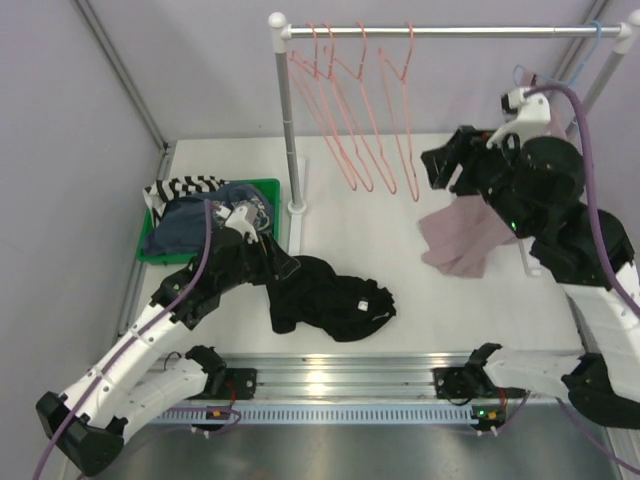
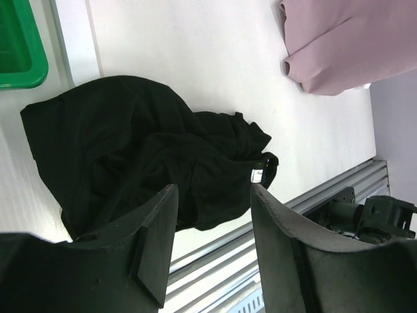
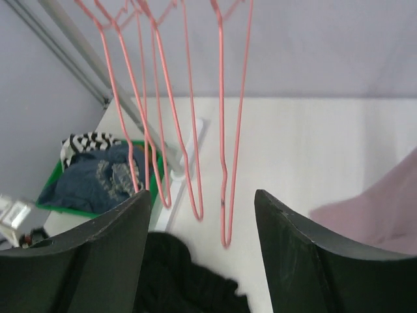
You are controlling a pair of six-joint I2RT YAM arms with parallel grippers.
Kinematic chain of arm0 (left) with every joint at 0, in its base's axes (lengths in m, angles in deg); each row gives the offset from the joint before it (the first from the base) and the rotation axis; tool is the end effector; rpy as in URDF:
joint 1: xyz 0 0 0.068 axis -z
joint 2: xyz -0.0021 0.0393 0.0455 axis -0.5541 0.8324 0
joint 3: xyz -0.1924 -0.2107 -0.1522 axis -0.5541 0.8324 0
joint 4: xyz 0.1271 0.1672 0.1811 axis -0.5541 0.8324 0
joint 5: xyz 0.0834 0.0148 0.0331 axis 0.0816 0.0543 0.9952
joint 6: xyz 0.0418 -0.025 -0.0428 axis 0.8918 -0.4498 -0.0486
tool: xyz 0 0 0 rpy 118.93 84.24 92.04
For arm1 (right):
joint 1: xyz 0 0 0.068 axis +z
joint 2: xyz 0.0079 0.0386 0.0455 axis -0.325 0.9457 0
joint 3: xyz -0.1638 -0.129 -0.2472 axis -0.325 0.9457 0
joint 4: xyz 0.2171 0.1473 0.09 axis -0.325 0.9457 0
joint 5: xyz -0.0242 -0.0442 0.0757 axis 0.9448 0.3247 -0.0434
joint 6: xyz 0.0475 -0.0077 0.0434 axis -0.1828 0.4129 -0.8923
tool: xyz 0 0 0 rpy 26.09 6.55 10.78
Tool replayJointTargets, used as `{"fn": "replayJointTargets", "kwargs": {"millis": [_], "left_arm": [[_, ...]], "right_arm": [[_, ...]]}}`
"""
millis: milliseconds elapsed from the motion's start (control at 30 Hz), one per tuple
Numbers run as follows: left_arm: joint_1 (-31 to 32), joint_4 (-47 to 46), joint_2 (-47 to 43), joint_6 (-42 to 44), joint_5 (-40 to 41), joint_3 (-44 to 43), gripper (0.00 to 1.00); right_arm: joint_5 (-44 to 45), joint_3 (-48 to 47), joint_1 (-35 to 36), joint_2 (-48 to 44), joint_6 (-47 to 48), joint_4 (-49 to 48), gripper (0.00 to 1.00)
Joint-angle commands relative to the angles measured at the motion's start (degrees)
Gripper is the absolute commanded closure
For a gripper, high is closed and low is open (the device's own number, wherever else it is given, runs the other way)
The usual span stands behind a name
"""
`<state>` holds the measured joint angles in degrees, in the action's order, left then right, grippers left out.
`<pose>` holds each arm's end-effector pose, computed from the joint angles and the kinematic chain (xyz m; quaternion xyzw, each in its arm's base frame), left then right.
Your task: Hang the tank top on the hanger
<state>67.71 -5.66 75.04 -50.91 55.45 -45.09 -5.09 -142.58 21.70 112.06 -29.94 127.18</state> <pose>0.1398 -0.0998 0.3375 -0.0310 0.8646 -0.3337 0.3745 0.1310 0.0880 0.5756 -0.0089 0.7575 0.2028 0.6205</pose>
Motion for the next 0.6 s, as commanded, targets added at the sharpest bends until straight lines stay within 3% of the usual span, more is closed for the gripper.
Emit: {"fn": "replayJointTargets", "kwargs": {"millis": [0, 67, 233, 567], "left_arm": [[0.21, 0.17, -0.45, 0.72, -0.52, -2.65, 0.46], [0.21, 0.08, -0.19, 0.80, -0.61, -2.82, 0.46], [0.21, -0.10, 0.87, 0.89, -0.78, -3.35, 0.46], [0.21, -0.36, 1.22, 0.89, -0.61, -2.91, 0.46]], "right_arm": [[1.21, -13.55, -1.90, 12.65, 10.61, 0.69, 0.35], [0.59, -21.44, -3.31, 17.34, 13.51, 2.36, 0.36], [-2.48, -30.79, -6.64, 28.16, 17.82, 2.63, 0.38], [-3.10, -27.47, -8.58, 32.04, 18.18, 0.79, 0.54]]}}
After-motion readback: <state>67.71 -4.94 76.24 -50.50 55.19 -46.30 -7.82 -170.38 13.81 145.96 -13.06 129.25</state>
